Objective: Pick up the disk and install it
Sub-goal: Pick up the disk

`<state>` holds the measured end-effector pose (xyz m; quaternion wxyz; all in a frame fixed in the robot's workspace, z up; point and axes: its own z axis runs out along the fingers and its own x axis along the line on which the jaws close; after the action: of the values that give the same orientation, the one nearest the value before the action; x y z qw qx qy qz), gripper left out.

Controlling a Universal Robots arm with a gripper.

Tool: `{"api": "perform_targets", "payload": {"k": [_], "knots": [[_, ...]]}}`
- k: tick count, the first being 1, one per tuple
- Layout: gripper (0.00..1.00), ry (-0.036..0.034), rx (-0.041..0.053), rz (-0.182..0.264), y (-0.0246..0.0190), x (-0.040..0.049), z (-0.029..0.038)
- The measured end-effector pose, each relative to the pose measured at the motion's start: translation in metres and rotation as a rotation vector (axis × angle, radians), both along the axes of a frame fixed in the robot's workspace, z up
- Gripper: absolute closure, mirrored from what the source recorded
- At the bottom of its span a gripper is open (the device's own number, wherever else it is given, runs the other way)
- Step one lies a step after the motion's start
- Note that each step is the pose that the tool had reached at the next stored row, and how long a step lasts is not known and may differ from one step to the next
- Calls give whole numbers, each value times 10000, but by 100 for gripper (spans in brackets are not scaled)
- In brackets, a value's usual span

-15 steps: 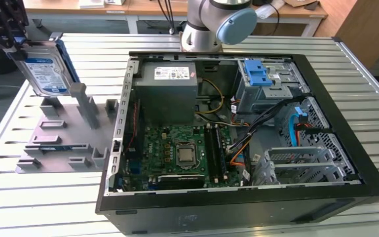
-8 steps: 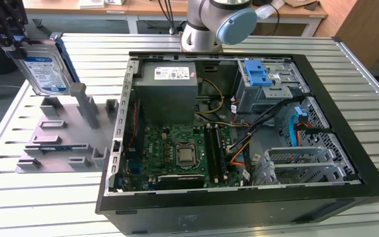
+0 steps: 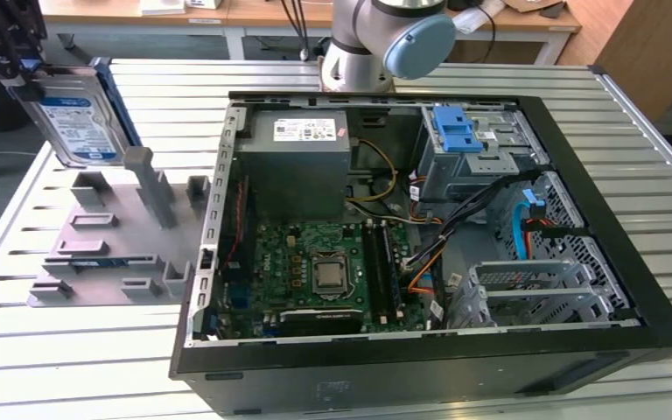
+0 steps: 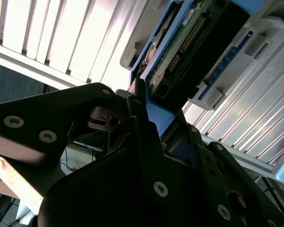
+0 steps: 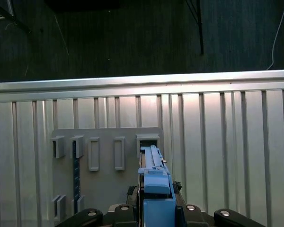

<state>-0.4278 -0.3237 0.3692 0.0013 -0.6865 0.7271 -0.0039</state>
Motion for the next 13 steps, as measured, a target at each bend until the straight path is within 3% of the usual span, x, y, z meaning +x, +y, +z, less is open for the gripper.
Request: {"api": "perform_targets", "payload": {"k": [13], "knots": [[64,-1,0,0,0,0,105]]}}
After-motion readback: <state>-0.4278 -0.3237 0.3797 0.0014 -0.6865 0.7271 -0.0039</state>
